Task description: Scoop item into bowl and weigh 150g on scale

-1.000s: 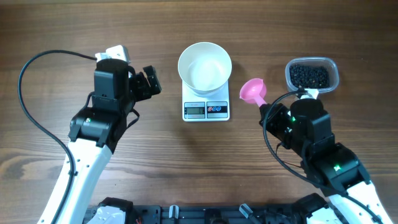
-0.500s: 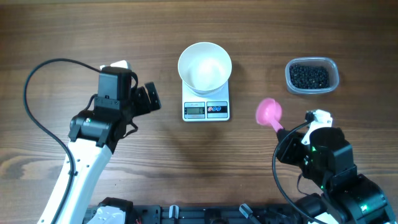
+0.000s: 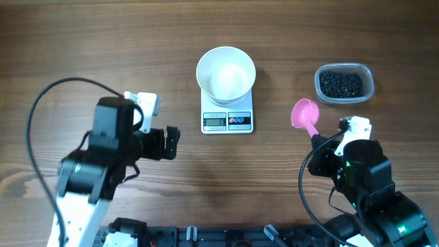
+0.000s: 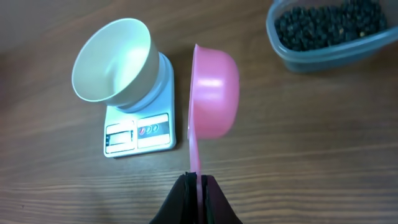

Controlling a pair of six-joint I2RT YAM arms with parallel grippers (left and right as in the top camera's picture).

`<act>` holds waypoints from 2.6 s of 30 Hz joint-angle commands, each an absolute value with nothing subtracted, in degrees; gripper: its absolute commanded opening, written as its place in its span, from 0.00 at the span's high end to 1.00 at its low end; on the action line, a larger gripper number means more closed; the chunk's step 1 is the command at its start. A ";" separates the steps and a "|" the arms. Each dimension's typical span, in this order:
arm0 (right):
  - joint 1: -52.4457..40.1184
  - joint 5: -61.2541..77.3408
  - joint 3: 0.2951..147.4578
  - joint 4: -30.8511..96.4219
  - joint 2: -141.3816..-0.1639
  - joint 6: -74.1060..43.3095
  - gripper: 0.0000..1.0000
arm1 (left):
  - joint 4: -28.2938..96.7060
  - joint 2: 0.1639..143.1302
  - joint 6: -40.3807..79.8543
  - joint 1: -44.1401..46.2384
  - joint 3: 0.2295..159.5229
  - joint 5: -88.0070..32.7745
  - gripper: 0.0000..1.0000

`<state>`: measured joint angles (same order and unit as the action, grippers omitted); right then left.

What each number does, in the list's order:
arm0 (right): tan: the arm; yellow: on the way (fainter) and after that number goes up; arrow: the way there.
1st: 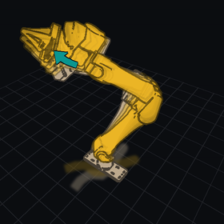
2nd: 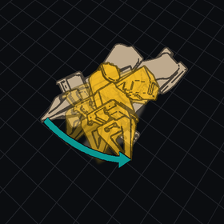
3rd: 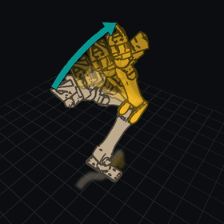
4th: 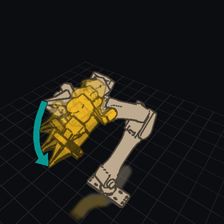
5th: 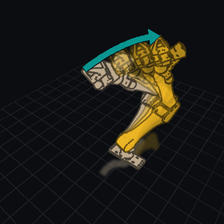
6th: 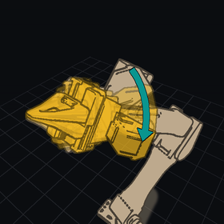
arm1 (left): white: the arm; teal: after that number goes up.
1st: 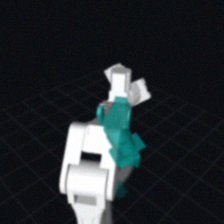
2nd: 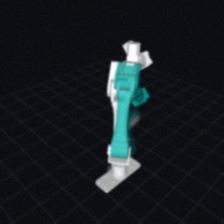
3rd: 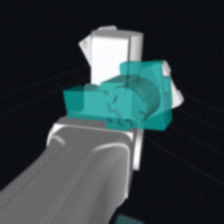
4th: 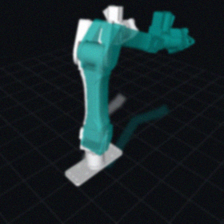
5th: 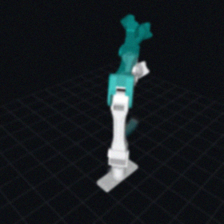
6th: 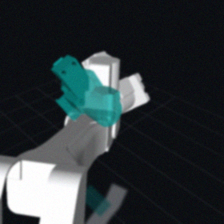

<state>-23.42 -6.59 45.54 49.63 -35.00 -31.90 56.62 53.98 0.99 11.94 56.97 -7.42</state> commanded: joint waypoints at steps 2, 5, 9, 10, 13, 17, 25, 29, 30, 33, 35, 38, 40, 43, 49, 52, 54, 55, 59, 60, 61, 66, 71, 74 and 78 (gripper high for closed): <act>-23.18 -8.12 46.17 48.49 -34.37 -29.93 0.96 | 56.38 49.52 6.52 11.70 57.45 3.49 0.00; -23.18 -8.12 46.17 48.64 -34.37 -29.95 0.96 | 56.23 46.85 6.44 11.70 57.45 5.02 0.00; -23.18 -8.12 46.17 48.60 -34.37 -29.98 0.96 | 56.03 46.72 3.86 11.70 57.45 -0.64 0.00; -23.18 -8.12 46.17 48.56 -34.37 -29.98 0.96 | 56.03 47.11 2.55 11.70 57.45 -2.35 0.00; -23.18 -8.12 46.17 48.38 -34.37 -29.98 0.96 | 56.14 48.29 -2.04 11.70 57.78 -5.56 0.00; -23.18 -8.10 46.17 48.38 -34.37 -29.95 0.96 | 56.62 51.81 -2.59 10.94 61.89 -5.04 0.00; -23.18 -7.88 46.17 48.49 -34.37 -30.13 0.96 | 58.06 54.24 -13.19 9.89 64.55 -2.96 0.00; -23.18 -7.88 46.17 48.53 -34.37 -30.04 0.96 | 63.37 55.27 -28.38 7.94 70.54 -10.59 0.00; -23.18 -7.88 46.17 48.56 -34.37 -30.06 0.96 | 64.58 55.75 -30.13 7.42 72.03 -12.47 0.00; -23.18 -7.88 46.17 48.51 -34.37 -30.09 0.96 | 68.07 57.21 -36.86 6.13 74.11 -18.74 0.00; -23.18 -7.88 46.17 48.56 -34.37 -30.09 0.96 | 70.30 58.61 -38.63 5.21 74.11 -20.18 0.00; -23.18 -7.90 46.17 48.51 -34.37 -29.98 0.96 | 73.65 61.52 -42.04 4.60 74.11 -22.65 0.00; -23.18 -7.90 46.17 48.49 -34.37 -29.98 0.96 | 75.18 63.05 -43.53 4.60 74.11 -23.42 0.00; -23.18 -7.90 46.17 48.58 -34.37 -29.98 0.96 | 75.92 64.84 -43.51 4.58 74.11 -22.98 0.00; -23.18 -7.88 46.17 49.15 -34.37 -30.02 0.96 | 75.66 65.06 -42.52 4.58 74.11 -19.64 0.00; -23.18 -7.88 46.17 49.12 -34.37 -30.02 0.96 | 75.72 64.88 -41.10 4.58 74.11 -17.80 0.00; -23.18 -7.66 46.17 49.12 -34.37 -30.04 0.96 | 75.48 64.88 -41.12 4.58 74.11 -17.45 0.00; -23.18 -7.66 46.17 49.12 -34.37 -30.06 0.96 | 75.31 64.88 -41.12 4.58 74.11 -17.47 0.00; -23.18 -7.68 46.17 49.10 -34.37 -30.04 0.96 | 75.22 64.88 -41.12 4.60 74.11 -17.52 0.00; -23.18 -7.66 46.17 49.10 -34.37 -30.02 0.96 | 75.24 64.88 -41.12 4.60 74.11 -17.52 0.00; -23.18 -7.66 46.17 49.10 -34.37 -30.04 0.96 | 75.24 64.88 -41.12 4.60 74.11 -17.52 0.00; -23.18 -7.68 46.17 49.08 -34.37 -30.04 0.96 | 75.24 64.88 -41.12 4.60 74.11 -17.91 0.00; -23.18 -7.66 46.17 49.04 -34.37 -30.13 0.96 | 73.76 64.88 -41.15 4.60 74.11 -23.62 0.00; -23.18 -7.66 46.17 49.06 -34.37 -30.11 0.96 | 73.95 64.88 -41.17 4.58 74.11 -22.79 0.00; -23.18 -7.66 46.17 49.08 -34.37 -30.09 0.96 | 73.97 64.88 -41.17 4.60 74.11 -22.48 0.00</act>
<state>-23.42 -6.70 45.54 49.21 -35.00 -31.14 74.02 65.47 -41.30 5.06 73.78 -20.99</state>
